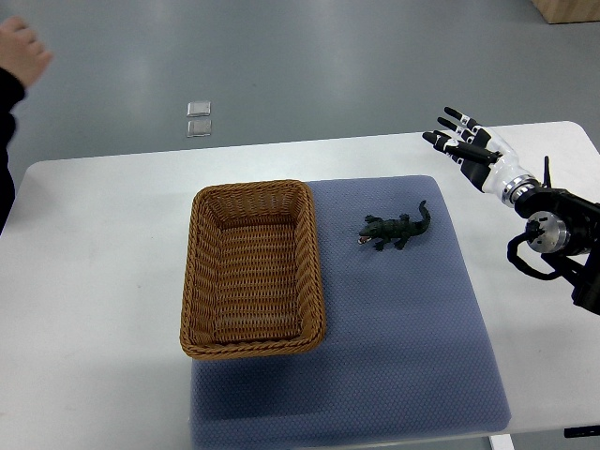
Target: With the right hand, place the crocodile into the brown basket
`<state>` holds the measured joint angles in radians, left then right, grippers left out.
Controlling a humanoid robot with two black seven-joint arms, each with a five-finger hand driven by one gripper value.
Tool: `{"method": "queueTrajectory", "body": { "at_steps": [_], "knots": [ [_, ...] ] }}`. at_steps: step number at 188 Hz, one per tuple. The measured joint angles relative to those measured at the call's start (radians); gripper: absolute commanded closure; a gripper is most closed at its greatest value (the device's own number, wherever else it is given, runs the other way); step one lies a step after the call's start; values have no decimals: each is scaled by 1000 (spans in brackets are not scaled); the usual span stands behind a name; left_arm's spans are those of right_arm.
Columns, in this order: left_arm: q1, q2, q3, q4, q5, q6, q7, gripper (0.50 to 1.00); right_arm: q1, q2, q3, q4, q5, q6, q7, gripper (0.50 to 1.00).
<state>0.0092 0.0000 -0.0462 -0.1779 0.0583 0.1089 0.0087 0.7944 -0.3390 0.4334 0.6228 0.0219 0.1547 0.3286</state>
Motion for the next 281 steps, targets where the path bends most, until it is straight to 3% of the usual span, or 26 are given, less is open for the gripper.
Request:
{"method": "queueTrajectory", "body": {
  "at_steps": [281],
  "knots": [
    [0,0,0,1,0,0,0,500,5,0,2,-25,6,-8,7,572]
  ]
}}
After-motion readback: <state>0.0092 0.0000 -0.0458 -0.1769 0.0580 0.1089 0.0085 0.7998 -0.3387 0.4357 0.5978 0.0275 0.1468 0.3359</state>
